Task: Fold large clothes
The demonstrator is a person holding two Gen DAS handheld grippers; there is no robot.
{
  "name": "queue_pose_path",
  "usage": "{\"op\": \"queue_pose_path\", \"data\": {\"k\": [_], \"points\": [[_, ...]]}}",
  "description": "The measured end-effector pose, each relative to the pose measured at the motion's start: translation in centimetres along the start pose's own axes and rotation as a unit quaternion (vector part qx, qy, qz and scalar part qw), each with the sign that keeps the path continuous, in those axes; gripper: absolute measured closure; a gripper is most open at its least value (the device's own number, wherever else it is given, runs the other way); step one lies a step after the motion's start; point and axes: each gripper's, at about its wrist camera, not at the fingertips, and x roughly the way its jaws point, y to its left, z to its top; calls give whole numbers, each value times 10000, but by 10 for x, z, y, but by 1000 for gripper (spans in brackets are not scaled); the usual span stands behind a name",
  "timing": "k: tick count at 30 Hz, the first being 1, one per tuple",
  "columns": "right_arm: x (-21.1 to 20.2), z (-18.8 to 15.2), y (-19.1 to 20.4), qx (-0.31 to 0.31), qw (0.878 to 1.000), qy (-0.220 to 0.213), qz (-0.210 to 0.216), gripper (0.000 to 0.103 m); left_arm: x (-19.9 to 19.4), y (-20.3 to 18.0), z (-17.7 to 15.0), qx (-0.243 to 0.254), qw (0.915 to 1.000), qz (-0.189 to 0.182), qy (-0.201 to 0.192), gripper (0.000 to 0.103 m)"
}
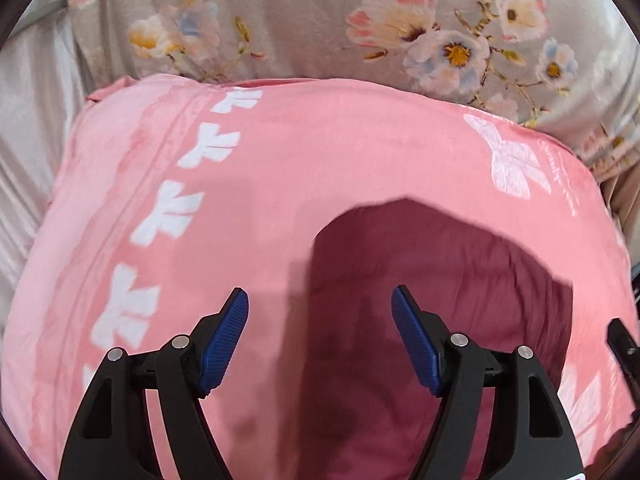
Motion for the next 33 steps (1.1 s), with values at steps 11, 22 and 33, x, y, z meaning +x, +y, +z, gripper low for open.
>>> {"op": "queue_pose_path", "data": {"k": [11,22,33], "points": [[91,-22,0,129,9967,351,-723,87,76,-47,10,24,9990,66,436,30],[110,-43,-15,-262,9961,337,-773,91,105,-66,-14,340,9990,277,-8,17],[117,-49,-14,-352,9959,259,-795,92,114,-74,-22,452,9971,533,-285,14]]}}
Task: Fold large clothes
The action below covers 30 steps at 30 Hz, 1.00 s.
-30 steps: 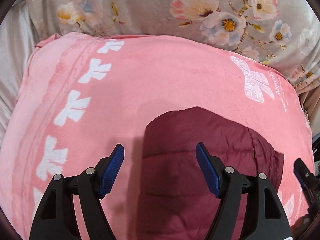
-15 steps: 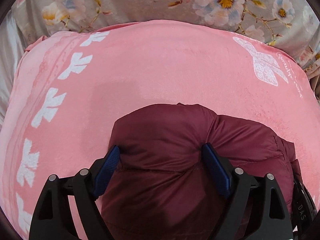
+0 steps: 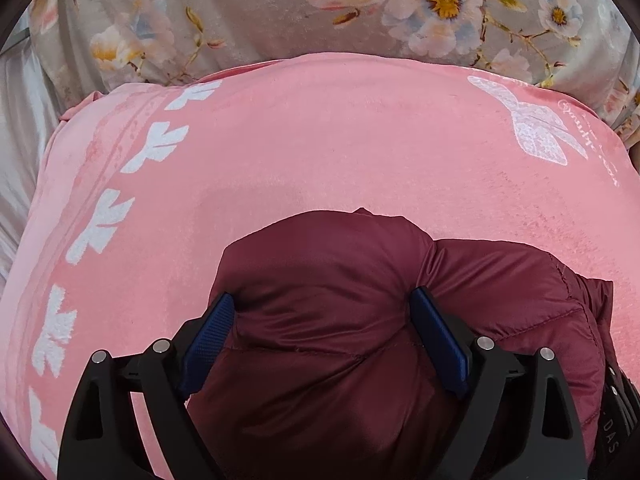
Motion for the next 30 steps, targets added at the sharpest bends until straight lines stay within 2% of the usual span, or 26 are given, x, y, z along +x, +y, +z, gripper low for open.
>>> {"op": "queue_pose_path", "data": {"k": [30], "points": [[2,-1,1,11,10000,-45,22,92,4,-5,1,44,9998,110,-129,13]]}}
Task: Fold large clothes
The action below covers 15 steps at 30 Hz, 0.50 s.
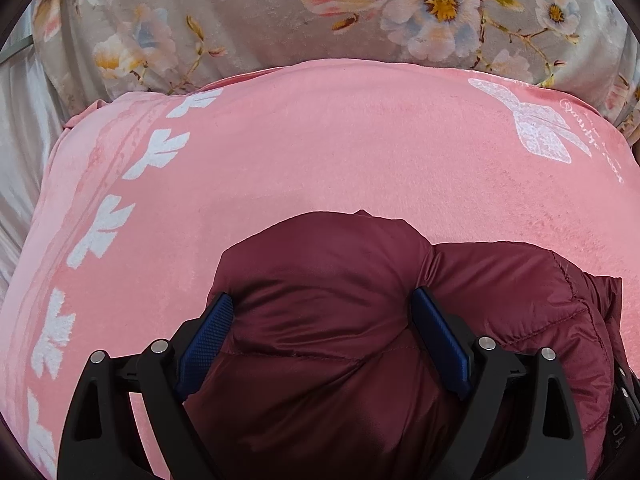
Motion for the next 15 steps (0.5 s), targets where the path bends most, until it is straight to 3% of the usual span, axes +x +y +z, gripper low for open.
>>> {"op": "queue_pose_path", "data": {"k": [15], "points": [[0,0,-3,51,10000,-16,64,91,0,-1,-1,14,10000,34,-14,13]]}}
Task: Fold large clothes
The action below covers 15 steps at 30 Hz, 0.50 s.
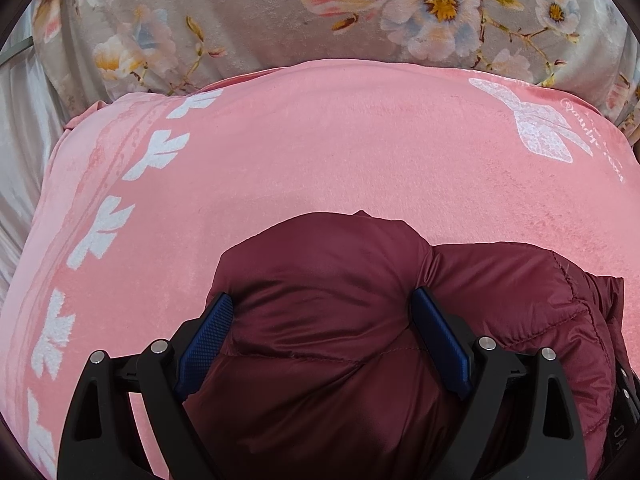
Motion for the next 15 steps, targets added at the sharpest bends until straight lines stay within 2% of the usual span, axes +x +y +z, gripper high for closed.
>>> {"op": "queue_pose_path", "data": {"k": [5,8,10,11,13,14,15], "points": [[-2,3,-15,331,9984,-74,457,89,2,-1,1,5,10000,37,-16,13],[-6,4,-23,507,9957,-157,756,84,1,-1,-1,-13,10000,30,-43,13],[-13,4,-23,475,9961,-110,729,83,-1,2,0,-25,10000,2,-16,13],[-22,4,-21,373,9972,-105,646,80,-5,4,-2,-17,10000,3,-8,13],[-40,2,-16,107,9980,-200,585,67,-21,12,-4,69,10000,-46,25,13],[-47,1,-14,-4,9982,-232,557,54,-28,15,-7,93,9999,-73,33,13],[-54,-1,-11,-165,9985,-217,474,51,-40,20,-11,123,9998,-137,47,13]]}}
